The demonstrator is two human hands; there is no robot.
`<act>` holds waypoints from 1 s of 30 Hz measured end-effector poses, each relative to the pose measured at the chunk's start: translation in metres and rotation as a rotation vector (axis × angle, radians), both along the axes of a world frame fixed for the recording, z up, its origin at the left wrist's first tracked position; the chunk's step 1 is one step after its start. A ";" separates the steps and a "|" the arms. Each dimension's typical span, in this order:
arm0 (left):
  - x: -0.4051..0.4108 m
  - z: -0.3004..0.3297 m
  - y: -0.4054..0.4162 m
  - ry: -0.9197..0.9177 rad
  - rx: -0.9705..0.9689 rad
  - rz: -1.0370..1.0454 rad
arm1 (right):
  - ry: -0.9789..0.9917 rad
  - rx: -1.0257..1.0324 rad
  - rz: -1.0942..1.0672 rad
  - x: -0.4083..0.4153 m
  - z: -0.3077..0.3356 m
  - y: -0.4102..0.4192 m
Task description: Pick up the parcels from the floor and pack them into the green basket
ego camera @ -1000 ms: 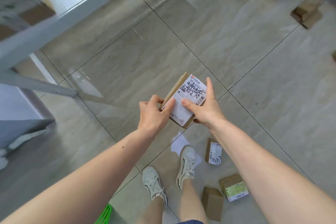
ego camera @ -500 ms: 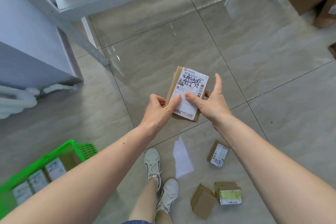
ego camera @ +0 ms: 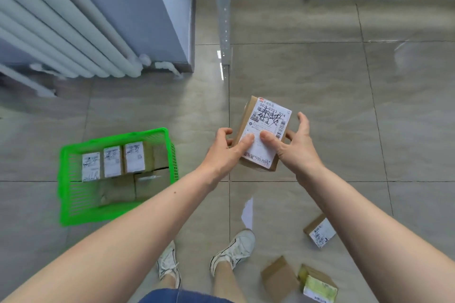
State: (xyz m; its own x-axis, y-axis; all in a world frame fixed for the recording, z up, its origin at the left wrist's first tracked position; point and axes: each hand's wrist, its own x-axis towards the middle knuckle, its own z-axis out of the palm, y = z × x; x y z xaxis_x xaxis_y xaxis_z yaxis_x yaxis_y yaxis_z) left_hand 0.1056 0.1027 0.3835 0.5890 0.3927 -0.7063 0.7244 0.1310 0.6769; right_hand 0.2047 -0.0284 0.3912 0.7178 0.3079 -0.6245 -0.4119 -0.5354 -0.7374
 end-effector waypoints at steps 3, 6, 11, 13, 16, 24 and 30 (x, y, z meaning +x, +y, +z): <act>-0.042 -0.001 0.031 0.007 -0.021 0.050 | 0.011 -0.013 0.077 -0.032 -0.002 0.037; -0.087 -0.005 0.063 -0.003 -0.038 0.102 | 0.018 -0.028 0.138 -0.069 -0.002 0.075; -0.165 -0.017 0.122 -0.079 -0.042 0.207 | 0.010 -0.055 0.157 -0.149 -0.015 0.144; -0.199 -0.023 0.146 -0.079 -0.026 0.231 | -0.020 -0.070 0.166 -0.187 -0.020 0.171; -0.245 -0.038 0.179 -0.064 -0.027 0.263 | -0.021 -0.102 0.163 -0.242 -0.032 0.202; -0.293 -0.084 0.229 -0.041 0.015 0.282 | 0.223 -0.125 0.189 -0.317 -0.079 0.242; -0.288 -0.141 0.234 0.026 0.032 0.139 | 0.280 -0.069 -0.047 -0.317 -0.128 0.256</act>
State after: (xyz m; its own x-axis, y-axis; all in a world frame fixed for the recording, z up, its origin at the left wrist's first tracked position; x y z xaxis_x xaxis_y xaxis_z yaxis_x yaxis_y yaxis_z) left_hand -0.1828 0.3370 0.2430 0.5088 0.4920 -0.7064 0.7180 0.2101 0.6635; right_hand -0.1120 0.2276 0.2633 0.5270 0.2281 -0.8187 -0.6198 -0.5560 -0.5538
